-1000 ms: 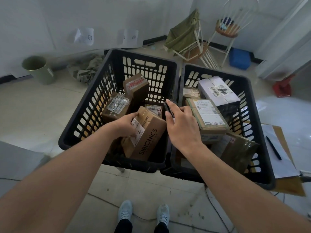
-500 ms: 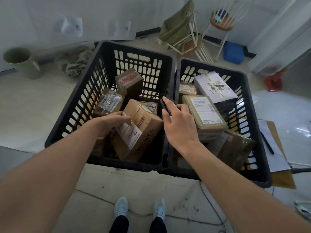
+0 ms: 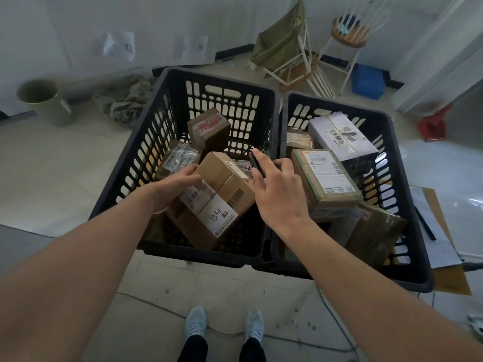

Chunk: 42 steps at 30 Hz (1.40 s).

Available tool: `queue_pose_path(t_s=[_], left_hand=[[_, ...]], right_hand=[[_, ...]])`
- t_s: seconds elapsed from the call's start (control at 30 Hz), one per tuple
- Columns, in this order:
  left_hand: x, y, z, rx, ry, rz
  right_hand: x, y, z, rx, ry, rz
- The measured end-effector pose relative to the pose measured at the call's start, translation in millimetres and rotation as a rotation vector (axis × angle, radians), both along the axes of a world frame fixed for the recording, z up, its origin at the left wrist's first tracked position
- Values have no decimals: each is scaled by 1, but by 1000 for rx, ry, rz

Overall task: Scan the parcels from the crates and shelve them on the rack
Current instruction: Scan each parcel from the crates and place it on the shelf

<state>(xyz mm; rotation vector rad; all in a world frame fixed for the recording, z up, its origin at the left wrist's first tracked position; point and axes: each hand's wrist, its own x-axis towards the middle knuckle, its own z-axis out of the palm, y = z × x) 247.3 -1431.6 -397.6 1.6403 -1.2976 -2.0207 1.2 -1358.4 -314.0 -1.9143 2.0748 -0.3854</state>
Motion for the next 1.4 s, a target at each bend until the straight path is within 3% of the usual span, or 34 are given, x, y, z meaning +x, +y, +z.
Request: queue_pose_path(t_s=[0.33,0.5,0.6,0.93,1.2,1.4], left_hand=[[12,-1,7,-48,95,1],[27,-1,2,-43,315,227],[23,1,9,-115,357,310],[9,2,51,-376,197,340],[-2,8,78,-521,-169,492],[-7,12,99,-675,-399,306]], right_hand=[[3,5,12,-16,-7,-27],[1,8,21,-44,-19,-43],[4,11,24,-43,-24,-46],[16,23,35,6,-56,-10],[15,34,54,4,-70,4],[8,40,65,77,-133,59]])
